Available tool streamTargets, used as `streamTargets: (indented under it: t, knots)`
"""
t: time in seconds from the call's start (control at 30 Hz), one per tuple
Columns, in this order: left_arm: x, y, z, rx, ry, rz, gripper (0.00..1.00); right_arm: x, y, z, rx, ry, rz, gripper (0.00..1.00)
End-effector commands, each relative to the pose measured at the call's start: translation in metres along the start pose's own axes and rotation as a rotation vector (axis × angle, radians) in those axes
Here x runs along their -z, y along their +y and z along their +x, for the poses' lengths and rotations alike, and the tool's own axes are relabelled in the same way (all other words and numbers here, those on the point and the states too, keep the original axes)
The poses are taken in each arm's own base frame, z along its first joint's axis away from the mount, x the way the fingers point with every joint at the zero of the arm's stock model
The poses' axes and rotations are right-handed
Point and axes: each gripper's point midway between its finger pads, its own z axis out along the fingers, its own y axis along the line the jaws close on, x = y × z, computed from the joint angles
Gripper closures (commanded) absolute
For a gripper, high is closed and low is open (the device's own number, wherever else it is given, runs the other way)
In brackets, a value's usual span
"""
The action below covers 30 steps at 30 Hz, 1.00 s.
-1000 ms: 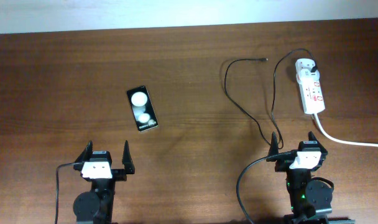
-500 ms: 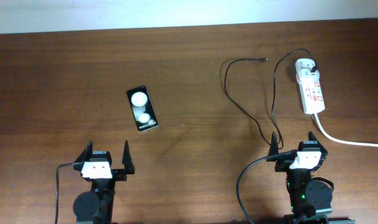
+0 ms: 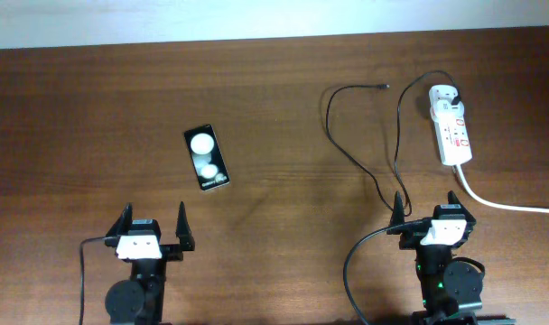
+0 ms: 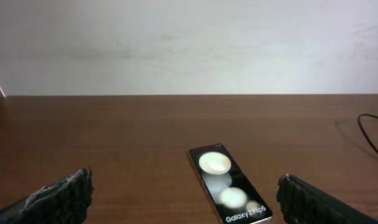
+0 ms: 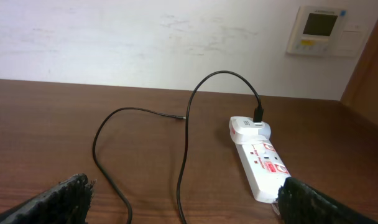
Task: Plug charger to phone and switch on socket
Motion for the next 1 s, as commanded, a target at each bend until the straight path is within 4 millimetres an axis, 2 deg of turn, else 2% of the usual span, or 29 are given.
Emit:
streamTargets:
  t: [0.0, 0.13, 0.33, 0.43, 0.53, 0.6, 0.7, 0.77, 0.83, 0.87, 0.97]
  knots:
    - [0.0, 0.002, -0.02, -0.019, 0.004, -0.01, 0.01, 0.0, 0.0, 0.003, 0.006, 0.0, 0.006, 0.02]
    - [-0.012, 0.002, -0.042, -0.02, 0.113, -0.007, 0.01, 0.0, 0.0, 0.003, 0.006, 0.0, 0.006, 0.02]
    - [-0.055, -0.003, -0.082, -0.005, 0.355, 0.025, 0.01, 0.0, 0.0, 0.003, 0.006, 0.0, 0.006, 0.02]
    - [-0.075, -0.006, -0.087, 0.087, 0.543, 0.019, 0.01, 0.0, 0.0, 0.003, 0.006, 0.0, 0.006, 0.02]
    - [-0.1, -0.021, -0.094, 0.12, 0.71, 0.102, 0.01, 0.0, 0.0, 0.003, 0.006, 0.0, 0.006, 0.02]
    - [-0.109, -0.024, -0.099, 0.129, 0.784, 0.112, 0.01, 0.0, 0.0, 0.003, 0.006, 0.0, 0.006, 0.02]
    - [-0.108, -0.045, -0.09, 0.188, 0.873, 0.223, 0.01, 0.0, 0.0, 0.003, 0.006, 0.0, 0.006, 0.02]
    - [-0.106, -0.046, -0.087, 0.192, 0.889, 0.23, 0.01, 0.0, 0.0, 0.003, 0.006, 0.0, 0.006, 0.02]
    - [-0.105, -0.035, -0.082, 0.219, 0.914, 0.122, 0.01, 0.0, 0.0, 0.003, 0.006, 0.0, 0.006, 0.02]
    - [-0.102, -0.023, -0.077, 0.234, 0.932, -0.015, 0.01, 0.0, 0.0, 0.003, 0.006, 0.0, 0.006, 0.02]
    - [-0.098, -0.029, -0.076, 0.229, 0.939, -0.114, 0.01, 0.0, 0.0, 0.003, 0.006, 0.0, 0.006, 0.02]
